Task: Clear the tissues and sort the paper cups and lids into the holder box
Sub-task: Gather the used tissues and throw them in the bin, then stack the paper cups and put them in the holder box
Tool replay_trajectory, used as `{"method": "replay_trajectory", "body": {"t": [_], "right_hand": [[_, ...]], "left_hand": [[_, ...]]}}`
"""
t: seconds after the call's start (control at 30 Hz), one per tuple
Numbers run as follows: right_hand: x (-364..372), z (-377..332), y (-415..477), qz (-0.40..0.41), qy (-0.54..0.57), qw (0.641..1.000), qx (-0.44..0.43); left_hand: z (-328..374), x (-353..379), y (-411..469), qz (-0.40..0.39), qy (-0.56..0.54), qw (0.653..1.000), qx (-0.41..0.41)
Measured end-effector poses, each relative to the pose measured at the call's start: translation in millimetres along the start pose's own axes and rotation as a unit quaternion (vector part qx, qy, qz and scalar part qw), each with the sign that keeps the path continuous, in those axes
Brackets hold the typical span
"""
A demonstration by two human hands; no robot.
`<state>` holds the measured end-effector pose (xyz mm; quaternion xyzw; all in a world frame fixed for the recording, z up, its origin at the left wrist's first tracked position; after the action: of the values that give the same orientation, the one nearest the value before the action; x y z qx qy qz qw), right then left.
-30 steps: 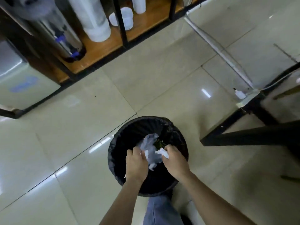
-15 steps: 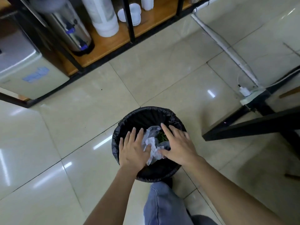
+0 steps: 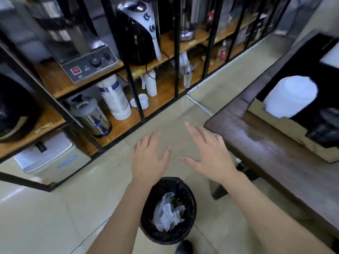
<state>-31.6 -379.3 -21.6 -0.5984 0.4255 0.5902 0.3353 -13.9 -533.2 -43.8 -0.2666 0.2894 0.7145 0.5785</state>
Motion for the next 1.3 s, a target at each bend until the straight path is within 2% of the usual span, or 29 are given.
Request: {"method": "replay_trajectory", "body": {"t": [0.17,0.33,0.5,0.7,0.9,1.1,1.3], "right_hand": [[-86.7,42.4,2.4,0.078,-0.034,0.993,0.079],[-145.2,95.3,-28.9,0.129,-0.045,0.978,0.157],[-184.7,160.5,-83.3,0.16,-0.062,0.954,0.244],[-203.9,259.8,-170.1,0.161,-0.08,0.92,0.348],[-198.6,351.2,-231.0,0.151,-0.079,0.895,0.413],[-197.8,433.4,-262.3,0.154,-0.069,0.884,0.436],[-187.5,492.0,-256.8,0.14,-0.024,0.891,0.431]], "left_hand": [[89.6,-25.1,34.0,-0.002,-0.021,0.995,0.095],[180.0,-17.7,41.8,-0.037,-0.052,0.982,0.177],[262.7,22.6,35.4,-0.072,-0.089,0.961,0.252],[364.0,105.4,5.5,-0.154,-0.102,0.928,0.324],[434.5,187.6,-19.7,-0.23,-0.098,0.907,0.339],[499.2,258.4,-21.2,-0.251,-0.119,0.9,0.335],[534.8,298.5,-13.6,-0.257,-0.122,0.899,0.333]]}}
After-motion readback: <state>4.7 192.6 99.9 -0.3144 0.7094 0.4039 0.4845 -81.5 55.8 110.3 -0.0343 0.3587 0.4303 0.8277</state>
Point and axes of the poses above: each hand's wrist, its own y-axis towards the middle knuckle, its own x-axis out of the palm, z = x × y, the point moved 9 cm from there along y, towards the middle knuckle, and after that the axes turned 14 degrees about -y, right-handed, at the moved point
